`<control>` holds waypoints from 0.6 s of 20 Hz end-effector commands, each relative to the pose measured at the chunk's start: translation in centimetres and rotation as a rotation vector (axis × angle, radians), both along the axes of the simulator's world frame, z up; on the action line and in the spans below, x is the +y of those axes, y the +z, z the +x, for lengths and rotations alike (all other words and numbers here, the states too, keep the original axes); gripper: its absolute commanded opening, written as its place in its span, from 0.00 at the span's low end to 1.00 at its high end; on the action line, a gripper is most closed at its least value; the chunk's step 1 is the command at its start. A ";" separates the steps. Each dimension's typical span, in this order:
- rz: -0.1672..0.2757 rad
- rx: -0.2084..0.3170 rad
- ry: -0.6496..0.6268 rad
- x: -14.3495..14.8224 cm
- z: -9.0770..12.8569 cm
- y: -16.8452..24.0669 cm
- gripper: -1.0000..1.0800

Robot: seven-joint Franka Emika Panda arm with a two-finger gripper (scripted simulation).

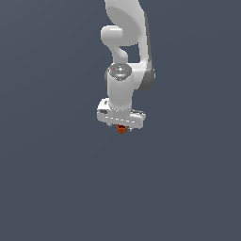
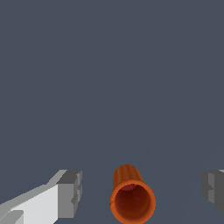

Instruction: Pick up the object and move it to a goal position.

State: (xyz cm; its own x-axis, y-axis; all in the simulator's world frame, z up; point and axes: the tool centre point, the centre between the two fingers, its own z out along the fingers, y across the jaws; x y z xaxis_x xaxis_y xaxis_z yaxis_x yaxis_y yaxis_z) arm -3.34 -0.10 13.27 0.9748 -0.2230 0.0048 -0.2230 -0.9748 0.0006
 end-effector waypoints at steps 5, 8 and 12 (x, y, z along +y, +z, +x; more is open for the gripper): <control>0.003 0.003 -0.151 0.6 -3.3 -2.5 0.96; 0.003 0.003 -0.203 0.7 -4.5 -3.3 0.96; 0.003 0.004 -0.254 0.8 -5.7 -4.0 0.96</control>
